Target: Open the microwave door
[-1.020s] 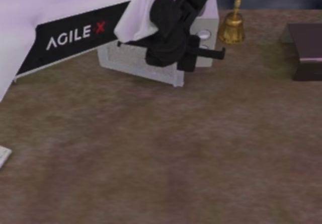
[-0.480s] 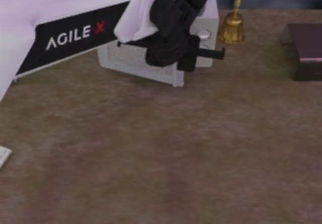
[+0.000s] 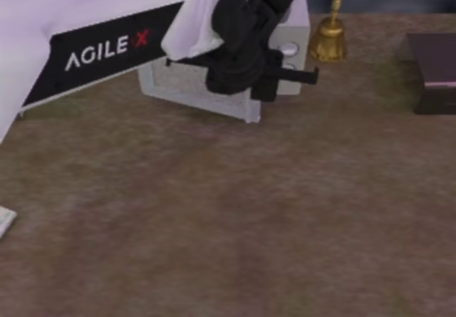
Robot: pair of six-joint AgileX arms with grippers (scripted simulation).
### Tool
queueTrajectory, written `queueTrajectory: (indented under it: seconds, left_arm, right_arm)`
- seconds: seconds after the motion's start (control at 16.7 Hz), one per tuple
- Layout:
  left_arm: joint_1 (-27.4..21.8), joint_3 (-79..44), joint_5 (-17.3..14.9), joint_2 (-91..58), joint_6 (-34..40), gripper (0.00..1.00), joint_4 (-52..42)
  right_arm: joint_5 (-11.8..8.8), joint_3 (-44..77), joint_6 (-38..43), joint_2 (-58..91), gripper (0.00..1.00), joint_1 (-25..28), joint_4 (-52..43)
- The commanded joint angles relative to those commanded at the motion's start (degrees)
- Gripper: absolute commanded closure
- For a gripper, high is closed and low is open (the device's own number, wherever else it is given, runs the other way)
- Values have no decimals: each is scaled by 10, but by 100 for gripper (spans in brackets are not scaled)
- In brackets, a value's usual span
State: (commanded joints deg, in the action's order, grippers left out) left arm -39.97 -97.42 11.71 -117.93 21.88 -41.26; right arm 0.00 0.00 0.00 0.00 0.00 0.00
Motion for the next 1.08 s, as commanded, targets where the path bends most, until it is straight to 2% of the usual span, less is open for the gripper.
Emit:
queueTrajectory:
  seconds: [0.36,1.08]
  left_arm:
    - [9,40,-12,26,-34,100,18]
    - [9,40,-12,26,-34,100,19]
  right_arm:
    - [0,0,0,0,0,0,0]
    - [0,0,0,0,0,0,0]
